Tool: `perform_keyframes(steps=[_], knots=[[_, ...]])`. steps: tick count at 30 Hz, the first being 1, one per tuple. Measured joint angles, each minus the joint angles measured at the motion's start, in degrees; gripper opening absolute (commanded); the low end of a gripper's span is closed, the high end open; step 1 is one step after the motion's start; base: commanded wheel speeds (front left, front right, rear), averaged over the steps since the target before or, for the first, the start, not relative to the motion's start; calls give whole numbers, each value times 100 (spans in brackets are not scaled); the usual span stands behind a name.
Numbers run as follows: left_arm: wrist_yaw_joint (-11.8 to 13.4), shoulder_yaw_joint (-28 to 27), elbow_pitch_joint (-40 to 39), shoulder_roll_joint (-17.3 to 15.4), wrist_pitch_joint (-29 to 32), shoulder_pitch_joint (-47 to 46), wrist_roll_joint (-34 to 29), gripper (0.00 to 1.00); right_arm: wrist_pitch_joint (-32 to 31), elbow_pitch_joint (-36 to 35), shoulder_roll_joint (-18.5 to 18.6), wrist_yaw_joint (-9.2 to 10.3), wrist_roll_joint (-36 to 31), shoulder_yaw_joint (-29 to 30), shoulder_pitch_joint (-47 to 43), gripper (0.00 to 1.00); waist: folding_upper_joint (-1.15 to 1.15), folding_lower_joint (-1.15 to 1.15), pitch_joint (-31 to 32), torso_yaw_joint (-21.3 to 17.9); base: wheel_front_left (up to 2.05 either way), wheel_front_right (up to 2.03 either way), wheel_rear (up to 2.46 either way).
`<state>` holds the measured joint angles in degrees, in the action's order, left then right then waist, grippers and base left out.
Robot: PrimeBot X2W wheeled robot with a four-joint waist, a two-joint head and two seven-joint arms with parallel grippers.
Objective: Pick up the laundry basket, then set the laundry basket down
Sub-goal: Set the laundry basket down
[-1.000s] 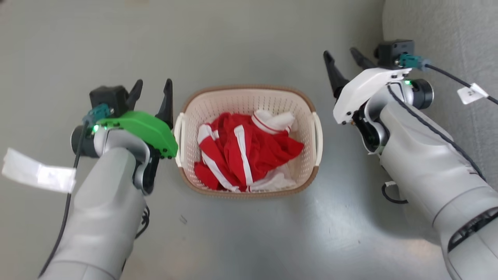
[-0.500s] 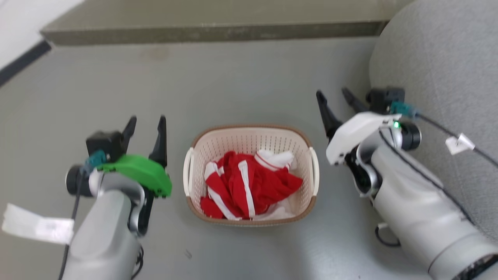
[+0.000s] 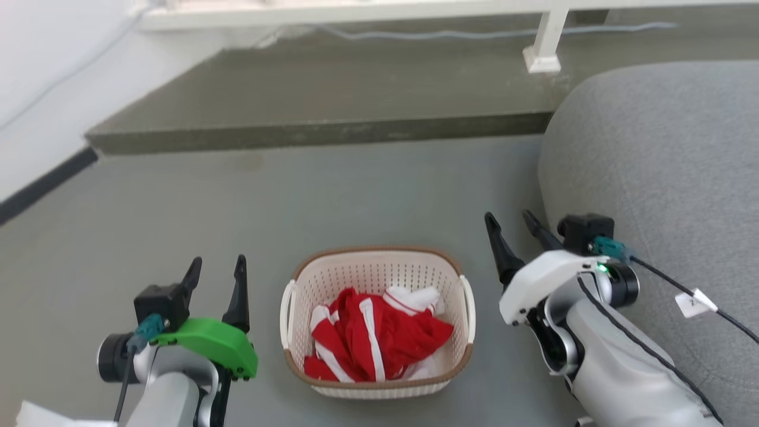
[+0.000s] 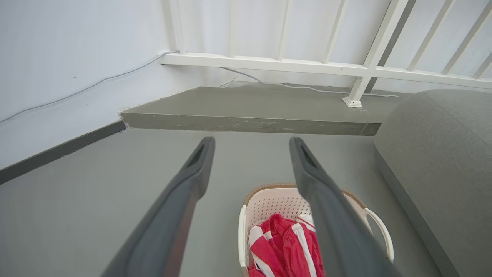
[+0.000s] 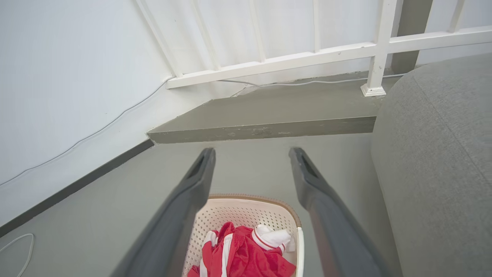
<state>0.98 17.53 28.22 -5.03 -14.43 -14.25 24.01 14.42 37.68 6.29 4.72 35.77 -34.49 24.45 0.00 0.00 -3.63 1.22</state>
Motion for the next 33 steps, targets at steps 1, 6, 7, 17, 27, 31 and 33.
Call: perform_keyframes(steps=[1, 6, 7, 17, 27, 31, 33], knots=[[12, -41, -137, -3, 0, 131, -44, 100, 0, -127, 35, 3, -74, 70, -130, 100, 0, 0, 114, -20, 0, 0, 0], [63, -101, -412, -9, 0, 455, -87, 100, 0, -446, 87, 94, -212, 225, -420, 100, 0, 0, 320, -67, 0, 0, 0], [77, -111, -465, -9, 0, 520, -103, 100, 0, -503, 89, 99, -241, 246, -484, 100, 0, 0, 348, -77, 0, 0, 0], [182, -272, -879, -12, 0, 993, -156, 100, 0, -967, 88, 151, -504, 424, -977, 100, 0, 0, 483, -186, 0, 0, 0], [264, -272, -1096, 0, 0, 1403, -280, 100, 0, -1344, 98, 191, -715, 620, -1436, 100, 0, 0, 524, -279, 0, 0, 0], [314, -283, -1210, 0, 0, 1493, -408, 100, 0, -1452, 97, 193, -766, 681, -1578, 100, 0, 0, 515, -305, 0, 0, 0], [318, -297, -1262, -1, 0, 1513, -420, 100, 0, -1515, 97, 193, -794, 726, -1636, 100, 0, 0, 507, -314, 0, 0, 0]])
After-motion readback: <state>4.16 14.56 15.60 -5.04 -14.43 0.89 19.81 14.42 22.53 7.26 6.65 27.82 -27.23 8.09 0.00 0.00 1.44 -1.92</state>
